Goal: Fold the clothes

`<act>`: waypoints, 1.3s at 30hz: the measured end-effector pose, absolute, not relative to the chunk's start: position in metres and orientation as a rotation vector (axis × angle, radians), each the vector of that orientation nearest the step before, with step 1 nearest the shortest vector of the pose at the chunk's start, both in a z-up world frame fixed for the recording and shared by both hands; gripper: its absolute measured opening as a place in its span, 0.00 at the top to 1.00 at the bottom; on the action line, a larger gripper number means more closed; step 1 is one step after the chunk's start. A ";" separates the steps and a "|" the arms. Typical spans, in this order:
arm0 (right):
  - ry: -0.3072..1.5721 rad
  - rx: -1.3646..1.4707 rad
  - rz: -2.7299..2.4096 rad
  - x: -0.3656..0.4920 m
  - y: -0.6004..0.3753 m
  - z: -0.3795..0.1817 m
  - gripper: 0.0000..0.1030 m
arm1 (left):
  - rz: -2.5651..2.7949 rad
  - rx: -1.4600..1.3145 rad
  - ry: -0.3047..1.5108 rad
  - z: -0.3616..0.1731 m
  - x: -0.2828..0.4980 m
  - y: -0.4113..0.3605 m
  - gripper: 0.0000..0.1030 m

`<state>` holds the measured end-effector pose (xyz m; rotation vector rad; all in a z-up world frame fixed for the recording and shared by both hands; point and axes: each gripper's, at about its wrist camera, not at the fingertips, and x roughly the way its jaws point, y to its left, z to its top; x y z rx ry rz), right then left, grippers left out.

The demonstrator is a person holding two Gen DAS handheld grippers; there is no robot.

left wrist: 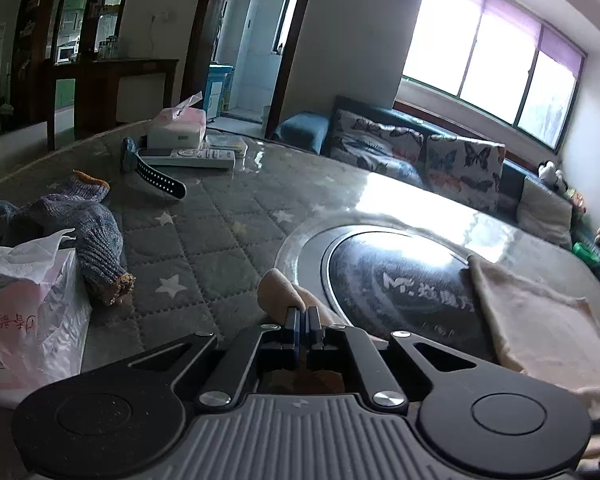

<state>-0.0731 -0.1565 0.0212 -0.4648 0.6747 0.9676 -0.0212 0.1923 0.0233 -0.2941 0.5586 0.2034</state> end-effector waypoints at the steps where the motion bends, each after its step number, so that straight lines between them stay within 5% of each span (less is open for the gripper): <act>1: 0.683 -0.468 0.985 -0.075 -0.151 0.018 0.61 | 0.206 -0.292 0.559 0.023 -0.022 0.193 0.97; 10: 0.727 -0.483 1.113 -0.093 -0.139 0.006 0.61 | 0.274 -0.280 0.595 0.017 -0.038 0.199 0.88; 27: 0.719 -0.456 1.062 -0.081 -0.142 0.001 0.60 | -0.313 -0.202 0.667 0.021 -0.001 0.049 0.89; 39: 0.712 -0.458 1.068 -0.080 -0.141 -0.001 0.59 | -0.247 -0.201 0.726 0.006 0.019 0.055 0.92</act>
